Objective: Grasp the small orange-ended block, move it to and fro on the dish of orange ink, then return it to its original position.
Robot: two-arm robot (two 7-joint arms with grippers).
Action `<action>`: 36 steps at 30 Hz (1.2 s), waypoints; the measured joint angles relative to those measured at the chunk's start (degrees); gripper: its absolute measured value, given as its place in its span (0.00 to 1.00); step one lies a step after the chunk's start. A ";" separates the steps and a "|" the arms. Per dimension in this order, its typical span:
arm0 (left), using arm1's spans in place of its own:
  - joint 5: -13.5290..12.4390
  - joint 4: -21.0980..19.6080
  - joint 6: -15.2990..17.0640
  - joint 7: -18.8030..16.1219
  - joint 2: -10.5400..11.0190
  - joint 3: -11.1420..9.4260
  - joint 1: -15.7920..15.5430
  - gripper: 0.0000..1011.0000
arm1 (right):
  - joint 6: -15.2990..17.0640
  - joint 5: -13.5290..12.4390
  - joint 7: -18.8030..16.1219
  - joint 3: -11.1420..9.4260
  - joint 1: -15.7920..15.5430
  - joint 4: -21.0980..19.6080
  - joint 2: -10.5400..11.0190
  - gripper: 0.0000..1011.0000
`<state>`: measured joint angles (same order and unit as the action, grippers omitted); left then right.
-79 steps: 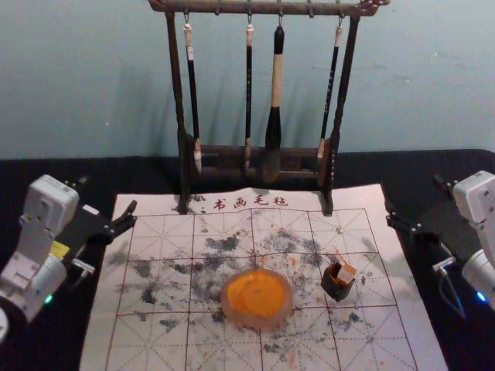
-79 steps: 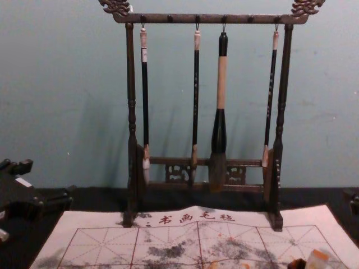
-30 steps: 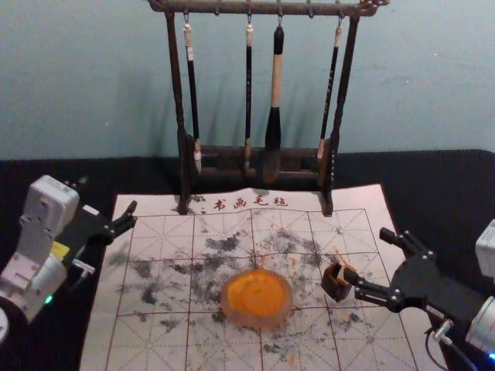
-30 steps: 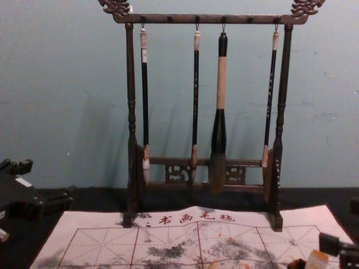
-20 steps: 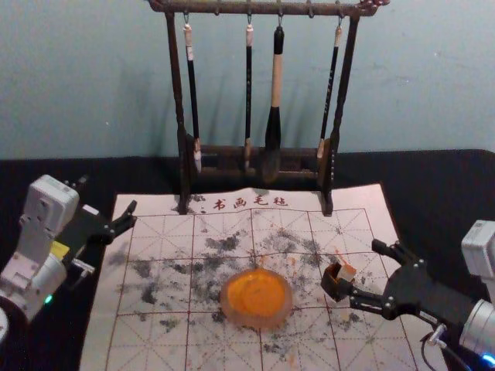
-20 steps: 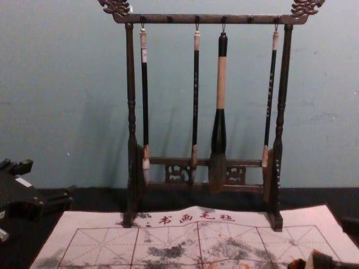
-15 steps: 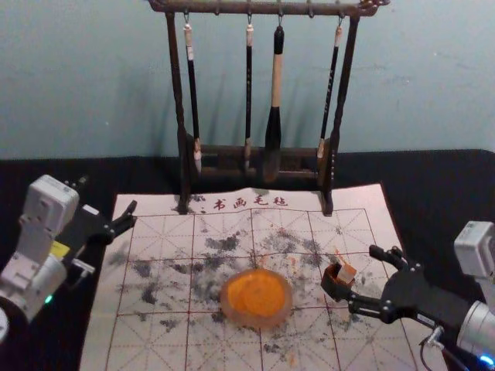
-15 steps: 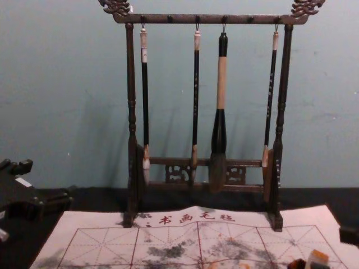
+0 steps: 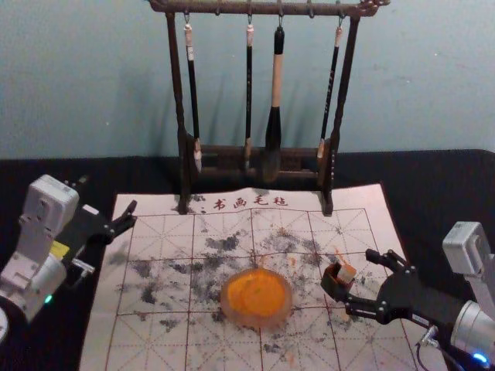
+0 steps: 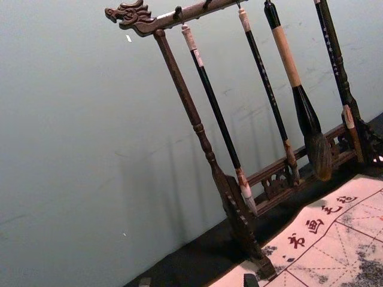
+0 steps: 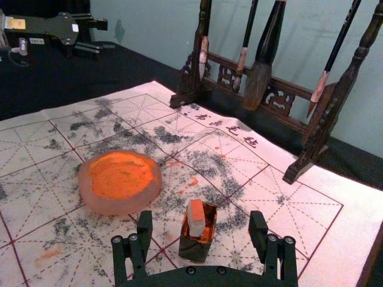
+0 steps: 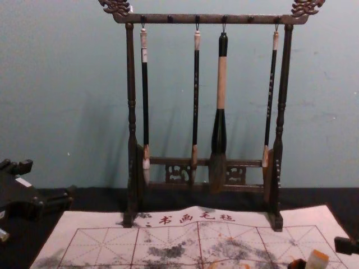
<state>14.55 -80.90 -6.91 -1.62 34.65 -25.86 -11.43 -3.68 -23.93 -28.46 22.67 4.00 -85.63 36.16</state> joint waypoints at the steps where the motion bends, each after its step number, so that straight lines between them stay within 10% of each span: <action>1: 0.00 0.00 0.00 0.00 0.00 0.00 0.00 0.99 | 0.06 0.08 -0.04 -0.05 0.03 0.10 -0.11 0.99; 36: 0.00 0.00 0.00 0.00 0.00 0.00 0.00 0.99 | 0.78 0.90 -0.74 -0.78 0.21 0.89 -1.25 0.90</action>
<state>14.55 -80.90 -6.91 -1.62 34.65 -25.86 -11.43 -2.90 -23.03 -29.20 21.89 4.21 -84.74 34.90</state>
